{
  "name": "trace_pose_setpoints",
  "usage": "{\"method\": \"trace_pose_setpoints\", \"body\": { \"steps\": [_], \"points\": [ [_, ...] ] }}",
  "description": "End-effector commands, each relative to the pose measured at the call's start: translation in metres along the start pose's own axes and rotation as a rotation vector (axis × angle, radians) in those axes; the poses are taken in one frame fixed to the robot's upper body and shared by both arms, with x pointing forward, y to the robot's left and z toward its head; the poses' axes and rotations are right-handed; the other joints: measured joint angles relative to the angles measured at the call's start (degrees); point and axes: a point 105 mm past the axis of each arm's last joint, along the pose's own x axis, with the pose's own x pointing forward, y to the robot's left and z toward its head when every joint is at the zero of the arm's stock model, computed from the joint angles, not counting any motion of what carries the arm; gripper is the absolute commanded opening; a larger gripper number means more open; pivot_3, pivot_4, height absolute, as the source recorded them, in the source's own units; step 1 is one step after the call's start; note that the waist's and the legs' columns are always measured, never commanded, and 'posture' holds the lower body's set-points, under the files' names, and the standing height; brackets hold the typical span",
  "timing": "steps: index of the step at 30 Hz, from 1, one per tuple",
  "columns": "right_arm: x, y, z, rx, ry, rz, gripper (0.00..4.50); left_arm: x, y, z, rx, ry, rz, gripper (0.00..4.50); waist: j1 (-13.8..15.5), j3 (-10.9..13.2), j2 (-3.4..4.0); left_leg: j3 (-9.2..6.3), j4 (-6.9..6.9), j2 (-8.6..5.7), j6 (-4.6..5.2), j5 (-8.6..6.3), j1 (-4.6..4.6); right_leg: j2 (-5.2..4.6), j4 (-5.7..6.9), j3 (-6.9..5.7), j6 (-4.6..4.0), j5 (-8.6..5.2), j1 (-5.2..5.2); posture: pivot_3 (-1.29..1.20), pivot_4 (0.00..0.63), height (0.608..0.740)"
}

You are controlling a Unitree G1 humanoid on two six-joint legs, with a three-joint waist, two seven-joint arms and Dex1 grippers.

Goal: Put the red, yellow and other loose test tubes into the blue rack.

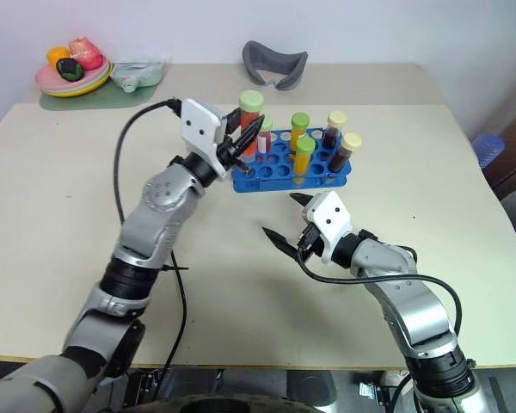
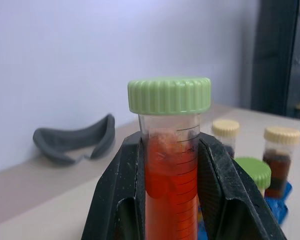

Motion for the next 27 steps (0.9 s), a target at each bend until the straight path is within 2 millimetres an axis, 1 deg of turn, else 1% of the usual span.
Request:
{"method": "trace_pose_setpoints", "body": {
  "steps": [1, 5, 10, 17, 27],
  "points": [
    [-0.005, -0.004, 0.009, -0.024, -0.037, -0.044, 4.5, 0.003, -0.005, -0.003, 0.009, -0.046, -0.019, 0.76, 0.1, 0.0, 0.01, 0.0, 0.01, 0.0, 0.01, 0.0, 0.01, 0.0, 0.01, 0.0, 0.0, 0.0, 0.01, 0.0, 0.15, 0.74],
    [-0.009, -0.006, 0.007, -0.023, -0.032, -0.063, 4.5, 0.005, -0.012, -0.012, -0.026, -0.064, -0.038, 0.76, 0.3, 0.0, 0.01, 0.0, 0.01, 0.0, 0.02, -0.01, 0.0, 0.0, -0.01, 0.0, 0.01, 0.0, 0.01, 0.0, 0.15, 0.74],
    [-0.012, -0.006, 0.006, -0.023, -0.024, -0.075, 4.5, 0.007, -0.016, -0.027, -0.025, -0.048, -0.04, 0.76, 0.3, 0.0, 0.01, 0.0, 0.02, -0.01, 0.03, -0.02, 0.01, 0.0, -0.02, 0.0, 0.01, 0.0, 0.03, 0.0, 0.15, 0.74],
    [-0.014, -0.006, 0.005, -0.024, -0.016, -0.082, 4.5, 0.011, -0.022, -0.038, -0.038, -0.041, -0.047, 0.76, 0.4, 0.0, 0.01, 0.0, 0.02, -0.01, 0.04, -0.02, 0.02, 0.0, -0.02, -0.01, 0.01, 0.0, 0.04, 0.0, 0.15, 0.74],
    [-0.014, -0.003, 0.006, -0.023, -0.016, -0.084, 4.5, 0.016, -0.026, -0.044, -0.043, -0.047, -0.053, 0.76, 0.4, 0.0, 0.02, -0.01, 0.02, -0.01, 0.03, -0.02, 0.02, 0.0, -0.03, -0.01, 0.02, 0.0, 0.06, 0.0, 0.15, 0.74]
  ]
}}
